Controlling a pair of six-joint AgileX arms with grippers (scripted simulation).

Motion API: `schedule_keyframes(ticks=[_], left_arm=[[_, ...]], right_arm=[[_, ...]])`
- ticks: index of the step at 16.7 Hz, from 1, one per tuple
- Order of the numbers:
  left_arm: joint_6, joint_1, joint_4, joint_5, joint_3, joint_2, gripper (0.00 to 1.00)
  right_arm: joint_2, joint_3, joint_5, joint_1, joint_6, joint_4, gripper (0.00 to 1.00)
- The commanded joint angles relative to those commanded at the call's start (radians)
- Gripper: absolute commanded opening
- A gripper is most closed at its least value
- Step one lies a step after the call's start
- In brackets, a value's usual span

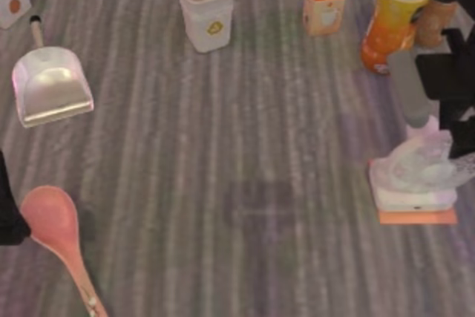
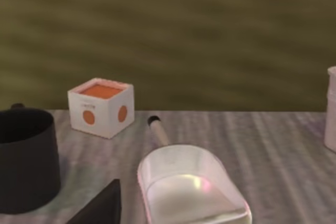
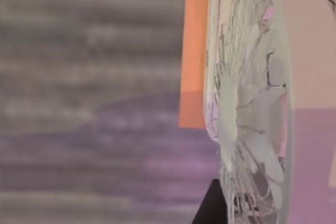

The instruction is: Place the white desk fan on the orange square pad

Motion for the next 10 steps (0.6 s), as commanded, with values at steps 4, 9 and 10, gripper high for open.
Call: schedule_keyframes(ticks=[4, 9, 10], left_arm=[[0.000, 0.000, 0.000, 0.000, 0.000, 0.000, 1.00], [0.000, 0.000, 0.000, 0.000, 0.000, 0.000, 1.00], [0.000, 0.000, 0.000, 0.000, 0.000, 0.000, 1.00]], right_arm=[[0.000, 0.000, 0.000, 0.000, 0.000, 0.000, 0.98], [0.000, 0.000, 0.000, 0.000, 0.000, 0.000, 1.00], [0.000, 0.000, 0.000, 0.000, 0.000, 0.000, 1.00]])
